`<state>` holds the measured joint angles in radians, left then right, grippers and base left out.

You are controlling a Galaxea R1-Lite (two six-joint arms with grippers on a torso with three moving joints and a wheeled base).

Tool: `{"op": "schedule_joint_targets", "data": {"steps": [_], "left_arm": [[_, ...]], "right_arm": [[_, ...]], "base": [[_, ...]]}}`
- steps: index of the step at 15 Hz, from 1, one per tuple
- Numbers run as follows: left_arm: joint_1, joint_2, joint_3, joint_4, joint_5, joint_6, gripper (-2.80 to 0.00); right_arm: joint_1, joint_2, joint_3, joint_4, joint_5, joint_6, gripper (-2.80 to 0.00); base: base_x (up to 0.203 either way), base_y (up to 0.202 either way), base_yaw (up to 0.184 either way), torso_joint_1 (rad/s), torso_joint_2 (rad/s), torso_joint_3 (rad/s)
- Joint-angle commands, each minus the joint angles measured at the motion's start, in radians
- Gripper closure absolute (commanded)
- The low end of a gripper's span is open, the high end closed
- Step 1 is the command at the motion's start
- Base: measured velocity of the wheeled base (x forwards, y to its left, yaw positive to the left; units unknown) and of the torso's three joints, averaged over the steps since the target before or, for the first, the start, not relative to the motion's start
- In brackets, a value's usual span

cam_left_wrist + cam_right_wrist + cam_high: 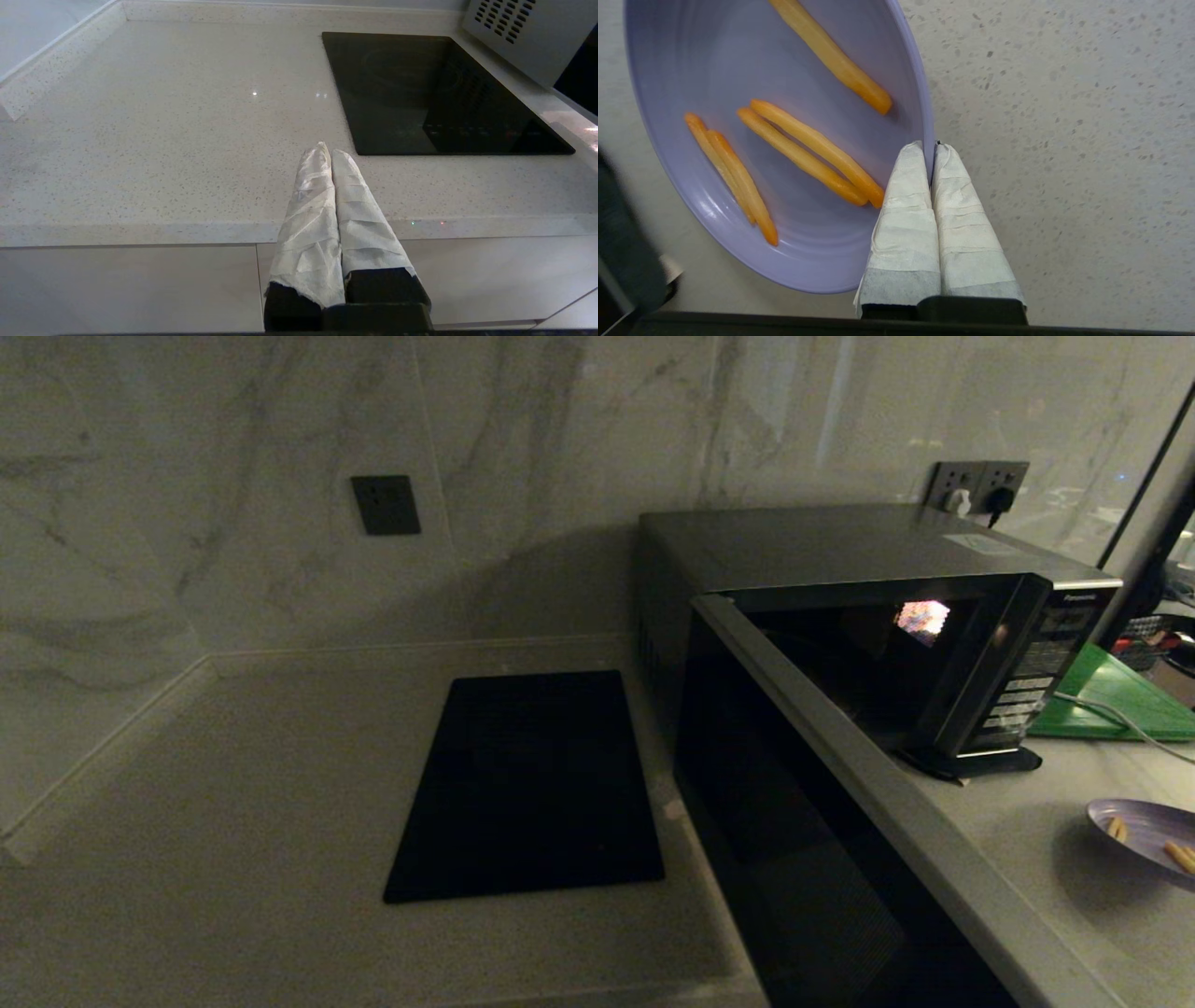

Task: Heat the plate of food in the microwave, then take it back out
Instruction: Put the plate in the microwave oven

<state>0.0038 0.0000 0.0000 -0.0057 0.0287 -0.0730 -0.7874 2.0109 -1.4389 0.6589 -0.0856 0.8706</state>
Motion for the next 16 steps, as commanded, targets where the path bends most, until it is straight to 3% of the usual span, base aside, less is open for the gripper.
{"op": "schedule_joint_targets", "data": {"steps": [1,11,16], "left_arm": [[0.001,0.002,0.000,0.000,0.000,-0.001,0.00],[0.001,0.002,0.000,0.000,0.000,-0.001,0.00],[0.001,0.002,0.000,0.000,0.000,-0.001,0.00]], "right_arm": [[-0.010,-0.029,0.003,0.002,0.025,0.004,0.00],[-0.012,-0.260,0.138,0.002,0.160,-0.091,0.00],[0.110,-0.441,0.290,0.003,0.229,-0.133,0.00]], "base": [[0.000,0.000,0.000,0.000,0.00,0.000],[0.000,0.000,0.000,0.000,0.00,0.000],[0.000,0.000,0.000,0.000,0.00,0.000]]}}
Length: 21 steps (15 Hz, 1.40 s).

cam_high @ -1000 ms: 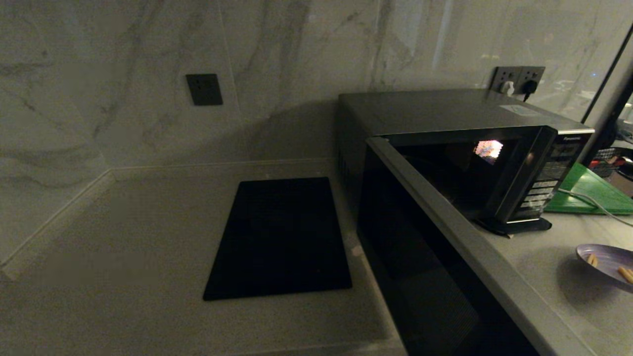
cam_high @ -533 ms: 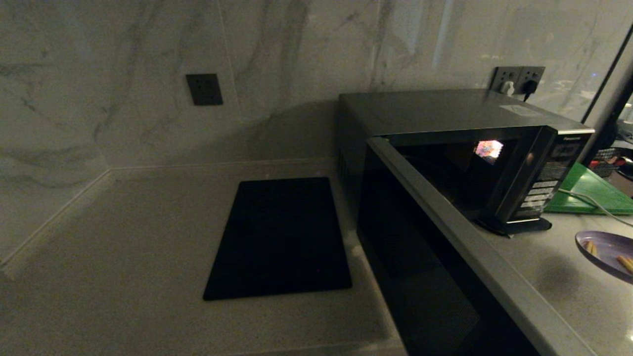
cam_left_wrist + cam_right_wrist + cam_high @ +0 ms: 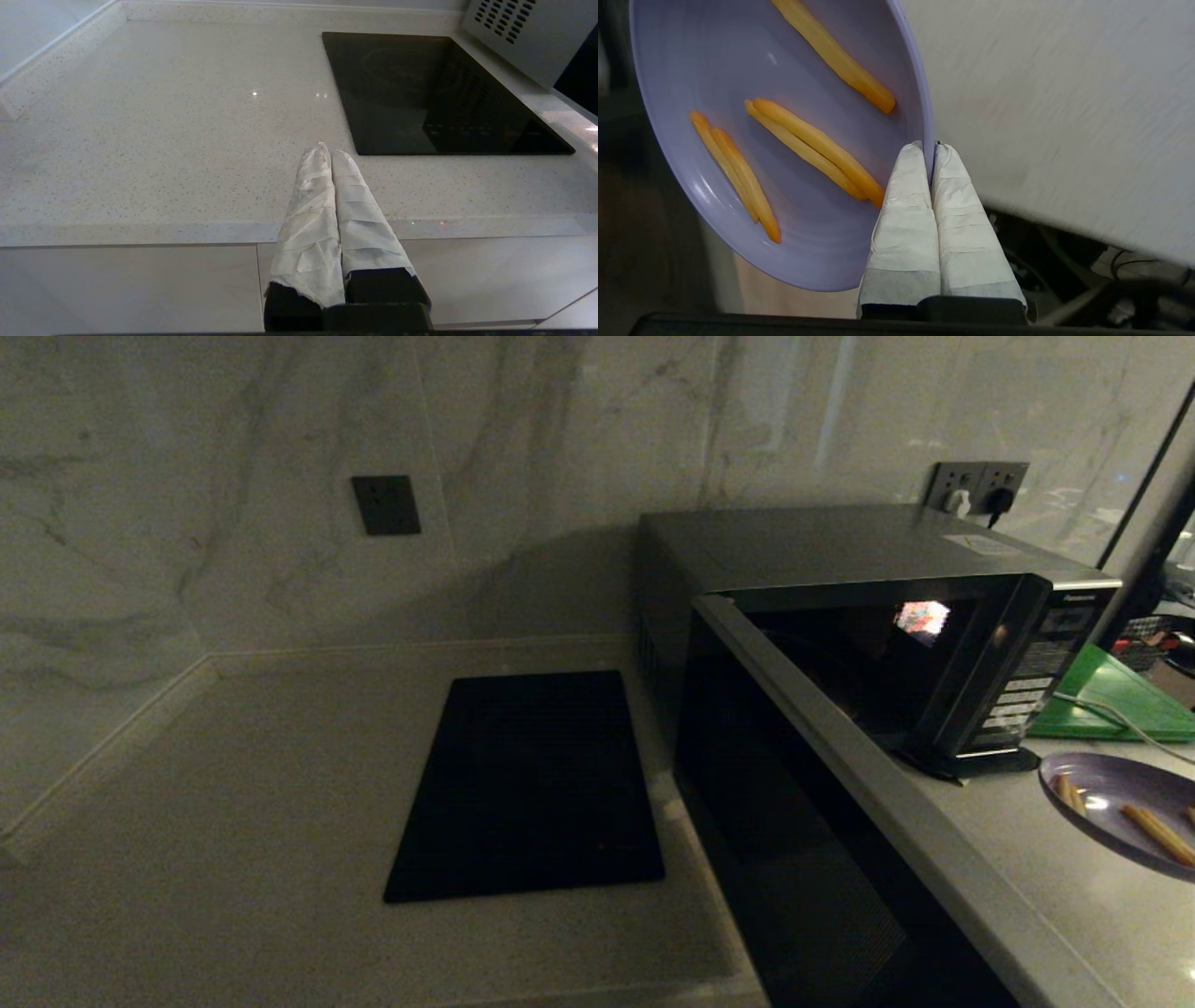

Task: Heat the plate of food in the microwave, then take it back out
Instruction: Put the plate in the microwave oven

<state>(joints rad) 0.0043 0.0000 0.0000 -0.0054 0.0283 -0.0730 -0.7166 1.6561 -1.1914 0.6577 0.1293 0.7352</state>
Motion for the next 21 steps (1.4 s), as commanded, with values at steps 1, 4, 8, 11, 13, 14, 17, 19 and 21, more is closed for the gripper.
{"op": "schedule_joint_targets", "data": {"steps": [1,4,8,11,13,14,17,19,21], "left_arm": [[0.000,0.002,0.000,-0.001,0.001,-0.001,0.00],[0.000,0.002,0.000,-0.001,0.001,-0.001,0.00],[0.000,0.001,0.000,-0.001,0.001,-0.001,0.00],[0.000,0.002,0.000,-0.001,0.001,-0.001,0.00],[0.000,0.002,0.000,-0.001,0.001,-0.001,0.00],[0.000,0.000,0.000,-0.001,0.001,-0.001,0.00],[0.000,0.001,0.000,-0.001,0.001,-0.001,0.00],[0.000,0.000,0.000,-0.001,0.001,-0.001,0.00],[0.000,0.002,0.000,-0.001,0.001,-0.001,0.00]], "right_arm": [[0.068,-0.117,0.069,0.005,0.031,0.002,0.00],[0.179,-0.186,0.124,0.004,0.043,0.005,0.00],[0.313,-0.226,0.154,0.004,0.044,0.013,0.00],[0.429,-0.230,0.155,0.002,0.044,0.049,0.00],[0.498,-0.215,0.155,-0.051,0.042,0.074,0.00],[0.524,-0.199,0.156,-0.090,0.041,0.093,0.00],[0.585,-0.132,0.146,-0.181,0.037,0.130,0.00],[0.602,-0.064,0.136,-0.236,0.032,0.133,0.00],[0.605,0.003,0.096,-0.253,0.030,0.135,0.00]], "base": [[0.000,0.000,0.000,0.000,0.00,0.000],[0.000,0.000,0.000,0.000,0.00,0.000],[0.000,0.000,0.000,0.000,0.00,0.000],[0.000,0.000,0.000,0.000,0.00,0.000],[0.000,0.000,0.000,0.000,0.00,0.000],[0.000,0.000,0.000,0.000,0.00,0.000],[0.000,0.000,0.000,0.000,0.00,0.000],[0.000,0.000,0.000,0.000,0.00,0.000],[0.000,0.000,0.000,0.000,0.00,0.000]]}}
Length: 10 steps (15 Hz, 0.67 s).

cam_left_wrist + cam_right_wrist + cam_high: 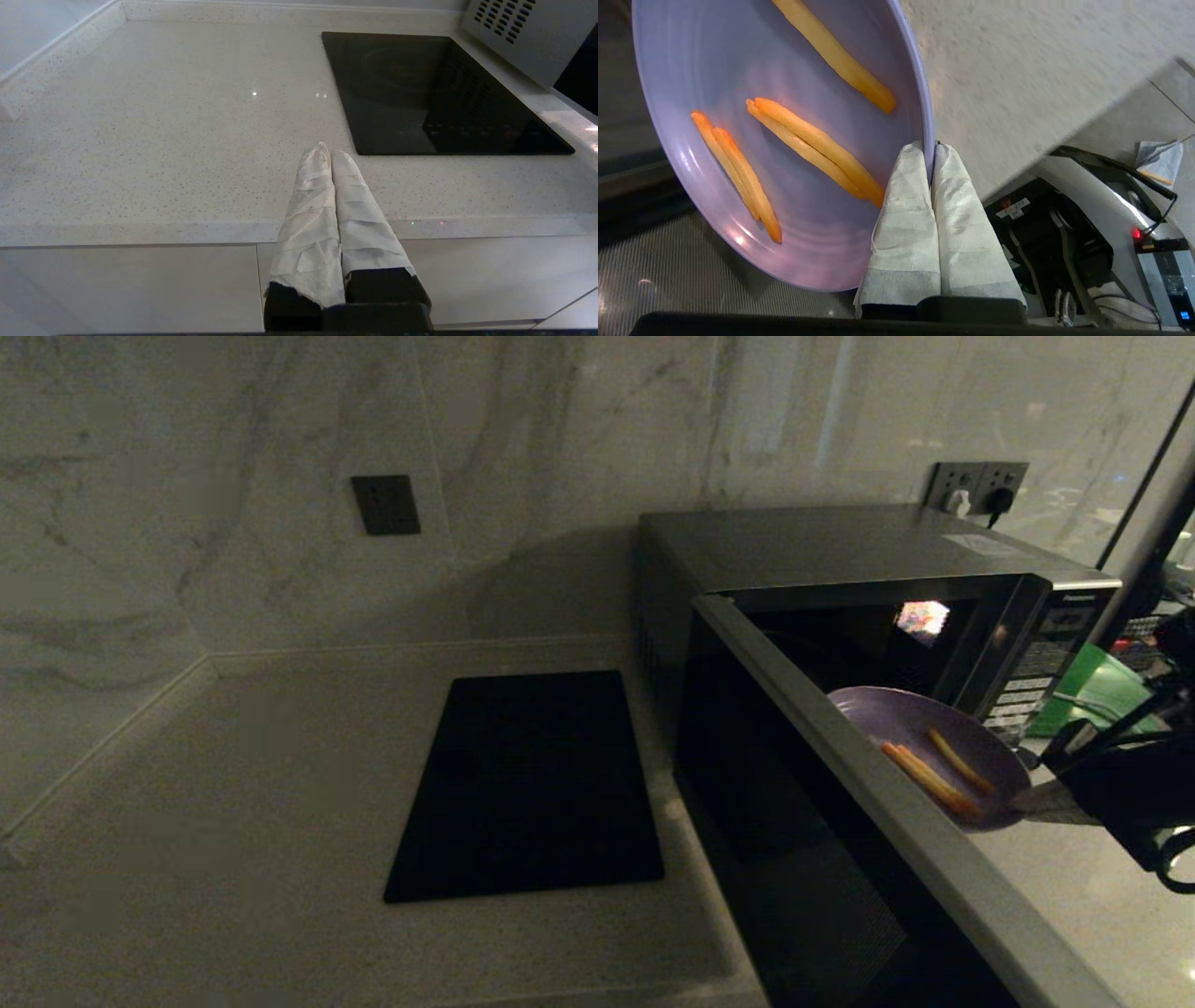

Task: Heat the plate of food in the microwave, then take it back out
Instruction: Put the plate in the microwave oven

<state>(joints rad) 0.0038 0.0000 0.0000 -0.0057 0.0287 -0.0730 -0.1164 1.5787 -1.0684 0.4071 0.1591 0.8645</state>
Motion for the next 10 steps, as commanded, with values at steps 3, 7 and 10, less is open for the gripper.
{"op": "schedule_joint_targets", "data": {"steps": [3,7,10], "left_arm": [[0.001,0.002,0.000,0.000,0.000,-0.001,0.00],[0.001,0.002,0.000,0.000,0.000,-0.001,0.00],[0.001,0.002,0.000,0.000,0.000,-0.001,0.00]], "right_arm": [[0.006,0.159,-0.117,-0.005,0.000,0.005,0.00],[0.022,0.264,-0.255,-0.005,-0.011,0.005,0.00],[0.049,0.339,-0.337,-0.005,-0.050,0.005,0.00]], "base": [[0.000,0.000,0.000,0.000,0.00,0.000],[0.000,0.000,0.000,0.000,0.00,0.000],[0.000,0.000,0.000,0.000,0.00,0.000]]}}
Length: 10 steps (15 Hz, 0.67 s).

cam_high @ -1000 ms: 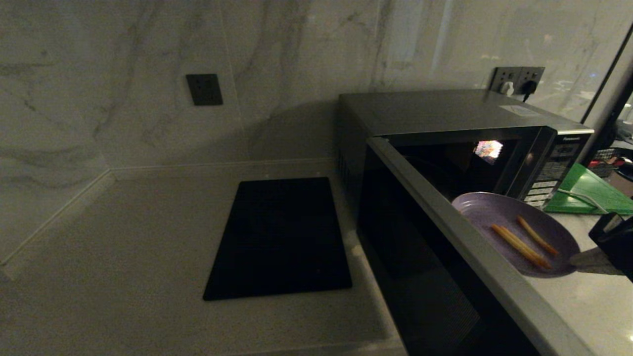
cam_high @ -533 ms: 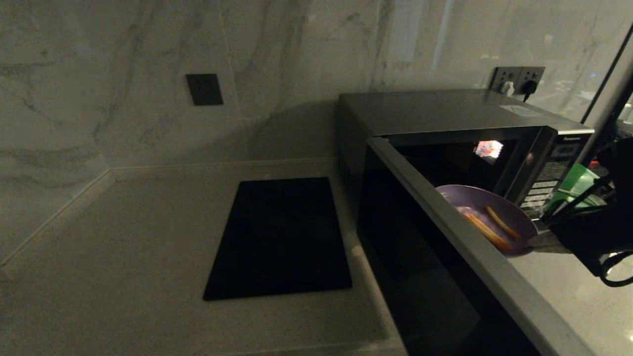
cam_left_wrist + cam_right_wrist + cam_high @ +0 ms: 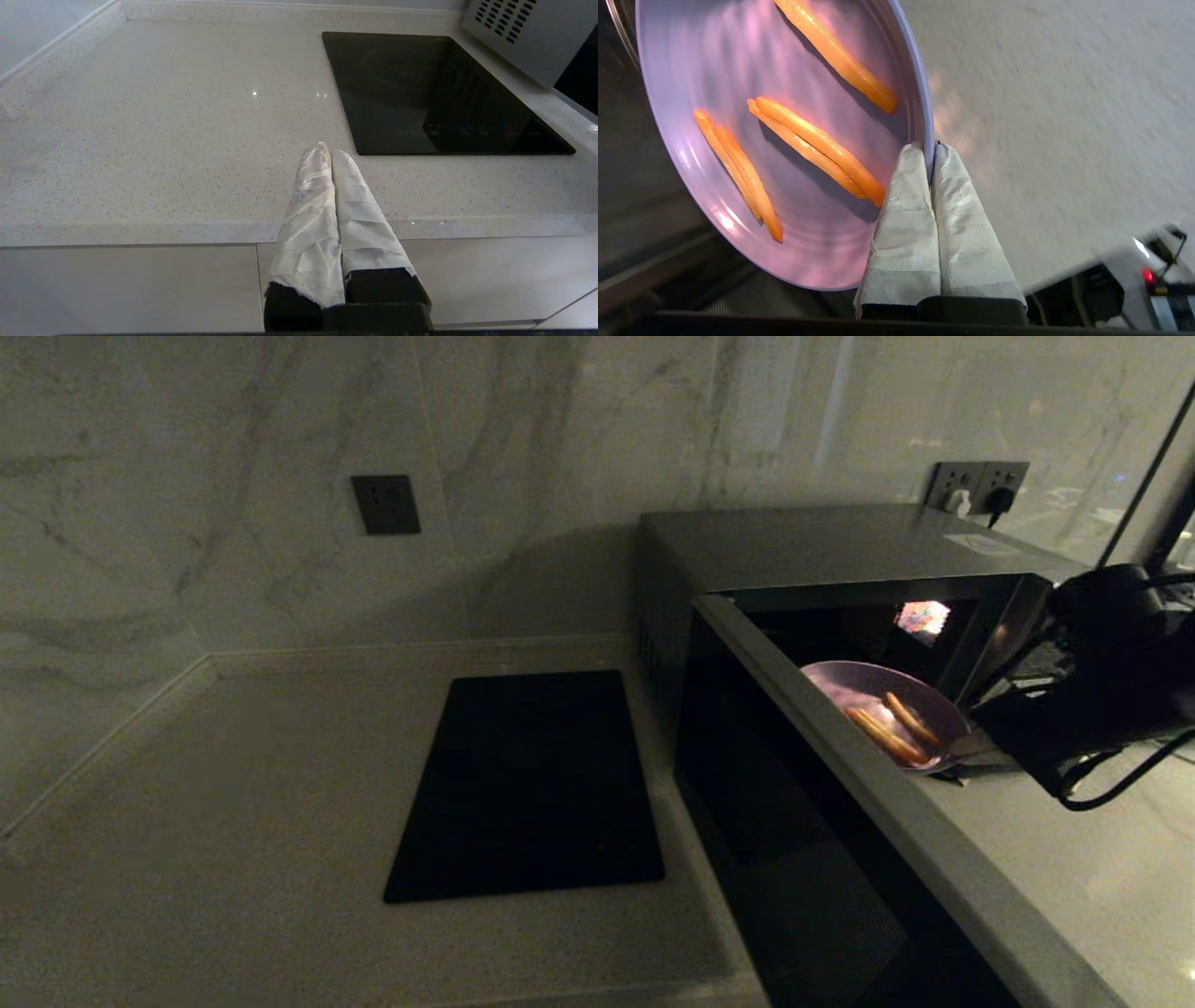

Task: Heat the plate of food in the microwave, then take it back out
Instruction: Put the plate in the microwave oven

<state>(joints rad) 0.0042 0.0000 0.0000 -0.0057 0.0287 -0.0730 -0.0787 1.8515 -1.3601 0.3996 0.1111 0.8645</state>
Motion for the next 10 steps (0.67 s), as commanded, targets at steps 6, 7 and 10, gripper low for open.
{"op": "schedule_joint_targets", "data": {"steps": [6,7,10], "left_arm": [[0.000,0.000,0.000,0.000,0.000,-0.001,0.00],[0.000,0.001,0.000,0.000,0.000,-0.001,0.00],[0.000,0.001,0.000,0.000,0.000,-0.001,0.00]], "right_arm": [[0.041,0.165,-0.210,-0.017,0.001,-0.002,0.00],[0.043,0.173,-0.213,-0.042,0.004,-0.002,0.00],[0.047,0.202,-0.212,-0.094,0.007,-0.005,0.00]], "base": [[0.000,0.000,0.000,0.000,0.00,0.000],[0.000,0.000,0.000,0.000,0.00,0.000],[0.000,0.000,0.000,0.000,0.00,0.000]]}}
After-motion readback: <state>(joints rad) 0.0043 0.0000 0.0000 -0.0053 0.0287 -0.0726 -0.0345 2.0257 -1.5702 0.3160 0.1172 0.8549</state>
